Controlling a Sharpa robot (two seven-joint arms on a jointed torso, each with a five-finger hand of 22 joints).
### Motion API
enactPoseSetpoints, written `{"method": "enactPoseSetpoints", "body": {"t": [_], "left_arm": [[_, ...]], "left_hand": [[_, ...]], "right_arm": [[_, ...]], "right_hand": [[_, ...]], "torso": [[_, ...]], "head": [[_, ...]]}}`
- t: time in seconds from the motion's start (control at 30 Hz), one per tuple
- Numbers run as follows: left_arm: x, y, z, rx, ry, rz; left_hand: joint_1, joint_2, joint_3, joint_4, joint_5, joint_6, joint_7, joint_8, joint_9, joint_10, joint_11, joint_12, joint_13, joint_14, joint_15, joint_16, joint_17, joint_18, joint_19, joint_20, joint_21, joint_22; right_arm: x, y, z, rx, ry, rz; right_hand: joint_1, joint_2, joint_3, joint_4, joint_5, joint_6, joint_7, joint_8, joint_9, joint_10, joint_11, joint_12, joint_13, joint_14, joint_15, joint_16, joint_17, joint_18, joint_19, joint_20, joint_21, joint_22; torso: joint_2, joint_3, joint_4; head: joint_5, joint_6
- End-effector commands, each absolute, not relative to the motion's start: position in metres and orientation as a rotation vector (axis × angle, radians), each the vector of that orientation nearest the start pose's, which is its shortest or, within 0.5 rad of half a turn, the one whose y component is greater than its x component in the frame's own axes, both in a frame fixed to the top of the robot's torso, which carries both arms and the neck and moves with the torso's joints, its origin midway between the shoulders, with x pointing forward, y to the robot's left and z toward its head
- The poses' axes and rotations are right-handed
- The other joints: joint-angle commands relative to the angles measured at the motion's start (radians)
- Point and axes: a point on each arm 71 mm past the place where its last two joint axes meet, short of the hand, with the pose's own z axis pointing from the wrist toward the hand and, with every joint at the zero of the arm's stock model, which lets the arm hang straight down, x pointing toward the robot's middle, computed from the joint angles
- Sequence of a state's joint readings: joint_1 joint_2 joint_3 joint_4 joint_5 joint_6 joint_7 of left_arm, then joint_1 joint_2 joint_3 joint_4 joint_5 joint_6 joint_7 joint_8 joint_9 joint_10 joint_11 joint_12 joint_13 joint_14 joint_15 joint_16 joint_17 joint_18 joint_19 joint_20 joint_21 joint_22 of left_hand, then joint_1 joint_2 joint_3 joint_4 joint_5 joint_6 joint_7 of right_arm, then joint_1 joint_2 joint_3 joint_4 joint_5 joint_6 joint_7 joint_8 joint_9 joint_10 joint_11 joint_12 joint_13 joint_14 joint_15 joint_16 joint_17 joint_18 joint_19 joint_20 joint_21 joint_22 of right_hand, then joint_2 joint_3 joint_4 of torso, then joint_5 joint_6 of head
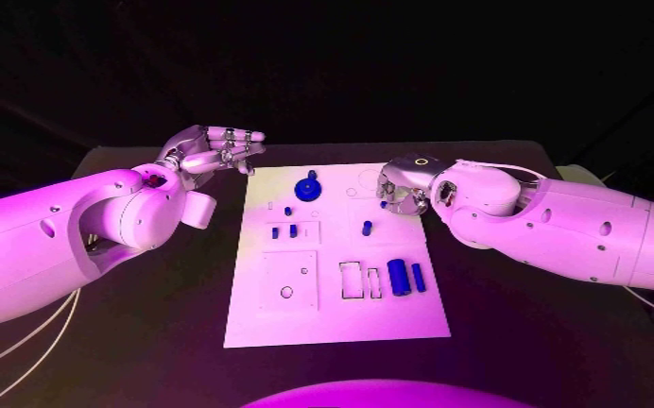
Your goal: Assemble the parts on the task board
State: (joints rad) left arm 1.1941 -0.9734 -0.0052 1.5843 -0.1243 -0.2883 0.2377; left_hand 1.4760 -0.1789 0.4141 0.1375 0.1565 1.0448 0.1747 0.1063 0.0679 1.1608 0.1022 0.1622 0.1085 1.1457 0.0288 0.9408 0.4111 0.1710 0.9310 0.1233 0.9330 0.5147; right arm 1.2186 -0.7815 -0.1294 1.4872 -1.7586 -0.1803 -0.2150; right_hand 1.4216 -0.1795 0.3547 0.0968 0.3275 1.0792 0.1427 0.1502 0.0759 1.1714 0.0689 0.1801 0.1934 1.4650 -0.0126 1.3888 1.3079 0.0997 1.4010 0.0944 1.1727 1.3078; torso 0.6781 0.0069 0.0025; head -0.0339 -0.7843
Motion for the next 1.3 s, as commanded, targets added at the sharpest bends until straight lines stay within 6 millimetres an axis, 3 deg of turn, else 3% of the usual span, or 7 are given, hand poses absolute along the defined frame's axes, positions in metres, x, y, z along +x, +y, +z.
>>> {"method": "enactPoseSetpoints", "body": {"t": [0.03,0.6,1.03,1.3], "left_arm": [[0.478,0.253,-0.17,-1.094,1.516,-1.423],[0.478,0.255,-0.171,-1.104,1.526,-1.411],[0.478,0.255,-0.172,-1.116,1.543,-1.397],[0.478,0.256,-0.173,-1.122,1.55,-1.387]], "left_hand": [[0.006,0.007,0.0,-0.009,0.0,-0.001,0.004,0.0,-0.001,-0.006,0.004,0.006,0.001,-0.008,0.0,-0.006,-0.002,0.014,-0.003,0.0,-0.007,-0.001],[0.009,0.011,-0.002,-0.016,0.0,-0.009,0.009,-0.003,-0.002,-0.014,0.008,0.007,0.001,-0.006,0.003,-0.011,-0.004,0.013,-0.001,0.0,-0.009,-0.003],[0.007,0.014,-0.005,-0.018,0.0,-0.017,0.014,-0.007,-0.003,-0.023,0.012,0.007,0.0,-0.006,0.005,-0.014,-0.005,0.013,0.0,0.002,-0.011,-0.005],[0.01,0.017,-0.005,-0.021,0.0,-0.02,0.015,-0.008,-0.003,-0.027,0.013,0.008,0.0,-0.006,0.006,-0.015,-0.005,0.013,0.0,0.002,-0.012,-0.006]], "right_arm": [[0.481,-0.18,-0.22,-0.512,1.759,0.352],[0.482,-0.177,-0.229,-0.52,1.785,0.348],[0.485,-0.175,-0.231,-0.514,1.77,0.358],[0.48,-0.176,-0.226,-0.491,1.725,0.4]], "right_hand": [[0.002,0.004,0.009,-0.001,-0.006,0.014,-0.002,-0.006,0.002,0.014,0.001,-0.007,-0.002,0.062,0.003,0.01,0.029,-0.023,0.014,-0.001,0.019,0.071],[-0.003,0.017,0.032,-0.014,-0.01,0.041,-0.011,0.0,0.009,0.039,-0.008,-0.01,-0.009,0.064,-0.003,0.023,0.04,-0.028,0.024,-0.005,0.05,0.093],[0.001,0.051,0.076,-0.043,-0.045,0.074,-0.021,0.007,0.021,0.065,-0.015,-0.021,-0.018,0.064,-0.01,0.03,0.044,-0.031,0.03,-0.011,0.074,0.113],[-0.002,0.051,0.079,-0.047,-0.043,0.079,-0.021,0.009,0.023,0.071,-0.017,-0.022,-0.018,0.064,-0.011,0.032,0.045,-0.034,0.035,-0.012,0.088,0.121]], "torso": [[-0.001,0.0001,-0.0012],[0.0,0.0,-0.001],[-0.002,-0.0006,-0.0003],[-0.003,-0.0004,-0.0011]], "head": [[0.004,-0.002],[0.001,-0.006],[-0.003,-0.008],[-0.001,-0.006]]}}
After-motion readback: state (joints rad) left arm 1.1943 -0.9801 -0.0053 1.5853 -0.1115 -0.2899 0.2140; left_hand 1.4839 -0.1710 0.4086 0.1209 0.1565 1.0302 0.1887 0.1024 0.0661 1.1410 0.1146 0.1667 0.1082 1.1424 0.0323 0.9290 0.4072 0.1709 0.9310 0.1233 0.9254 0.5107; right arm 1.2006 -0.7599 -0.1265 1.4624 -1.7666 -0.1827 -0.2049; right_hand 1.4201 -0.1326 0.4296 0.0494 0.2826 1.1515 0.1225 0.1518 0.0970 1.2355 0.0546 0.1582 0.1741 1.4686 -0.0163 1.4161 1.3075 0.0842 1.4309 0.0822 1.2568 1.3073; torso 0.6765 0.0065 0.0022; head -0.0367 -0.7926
